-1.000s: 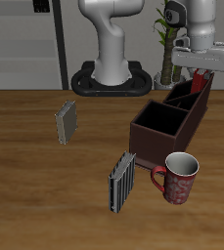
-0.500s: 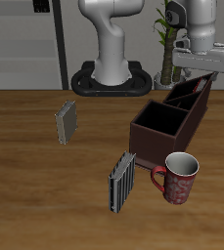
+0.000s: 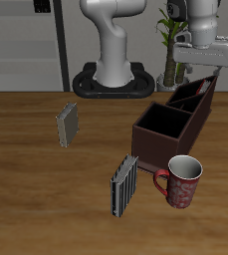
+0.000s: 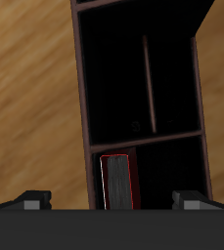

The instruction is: Place the red book into the left desk caddy's left compartment and place the yellow book into the left desk caddy's left compartment

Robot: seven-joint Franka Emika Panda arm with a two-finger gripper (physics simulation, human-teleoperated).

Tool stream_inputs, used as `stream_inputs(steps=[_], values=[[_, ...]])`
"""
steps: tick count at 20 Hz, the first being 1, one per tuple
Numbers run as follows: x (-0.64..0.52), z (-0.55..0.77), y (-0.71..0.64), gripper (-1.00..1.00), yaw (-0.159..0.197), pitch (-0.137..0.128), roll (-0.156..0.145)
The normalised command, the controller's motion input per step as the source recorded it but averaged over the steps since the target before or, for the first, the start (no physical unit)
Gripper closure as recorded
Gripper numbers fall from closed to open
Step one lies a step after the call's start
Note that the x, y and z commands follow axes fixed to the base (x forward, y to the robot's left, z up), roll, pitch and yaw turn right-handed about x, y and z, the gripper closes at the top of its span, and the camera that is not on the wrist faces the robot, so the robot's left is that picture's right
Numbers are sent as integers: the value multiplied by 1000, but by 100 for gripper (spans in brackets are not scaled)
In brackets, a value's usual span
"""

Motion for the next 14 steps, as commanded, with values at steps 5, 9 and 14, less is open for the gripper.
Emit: stream_inputs(steps=[5, 9, 14], values=[[132, 225, -315, -100, 112, -33, -6], [328, 174, -706, -100, 138, -47, -66], [411, 144, -873, -100, 106, -29, -125]])
